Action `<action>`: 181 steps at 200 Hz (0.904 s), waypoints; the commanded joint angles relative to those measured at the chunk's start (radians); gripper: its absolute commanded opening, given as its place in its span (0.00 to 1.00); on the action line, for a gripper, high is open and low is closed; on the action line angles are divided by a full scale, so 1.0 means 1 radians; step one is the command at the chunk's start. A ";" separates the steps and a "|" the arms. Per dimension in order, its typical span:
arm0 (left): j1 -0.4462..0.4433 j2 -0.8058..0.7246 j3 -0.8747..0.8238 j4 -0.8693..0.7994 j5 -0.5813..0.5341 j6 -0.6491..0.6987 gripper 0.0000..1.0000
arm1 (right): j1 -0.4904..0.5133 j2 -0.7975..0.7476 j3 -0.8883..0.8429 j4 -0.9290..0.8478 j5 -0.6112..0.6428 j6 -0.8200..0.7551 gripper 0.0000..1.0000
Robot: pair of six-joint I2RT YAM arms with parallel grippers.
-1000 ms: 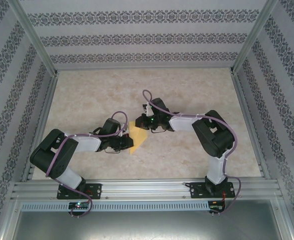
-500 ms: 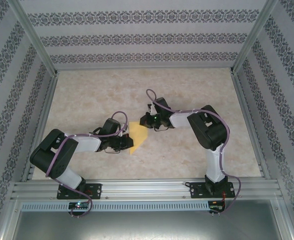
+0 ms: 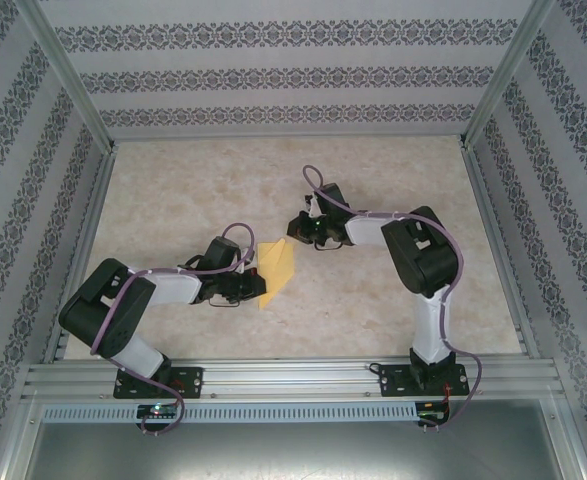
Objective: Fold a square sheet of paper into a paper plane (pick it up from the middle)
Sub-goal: Fourth fold the wing at the center of the table.
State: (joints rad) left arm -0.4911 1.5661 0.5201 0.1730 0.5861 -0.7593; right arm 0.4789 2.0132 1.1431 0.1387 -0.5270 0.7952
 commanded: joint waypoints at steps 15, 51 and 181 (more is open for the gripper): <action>-0.012 0.040 -0.068 -0.247 -0.088 0.029 0.08 | 0.079 -0.123 -0.032 -0.016 -0.026 -0.039 0.07; -0.012 0.029 -0.069 -0.250 -0.093 0.030 0.08 | 0.153 -0.060 -0.049 0.053 -0.058 0.010 0.06; -0.012 0.042 -0.068 -0.241 -0.089 0.029 0.08 | 0.145 0.050 -0.112 0.101 -0.041 0.048 0.05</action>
State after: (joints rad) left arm -0.4911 1.5547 0.5144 0.1604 0.5861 -0.7593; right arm 0.6346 2.0476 1.0668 0.2451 -0.5922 0.8383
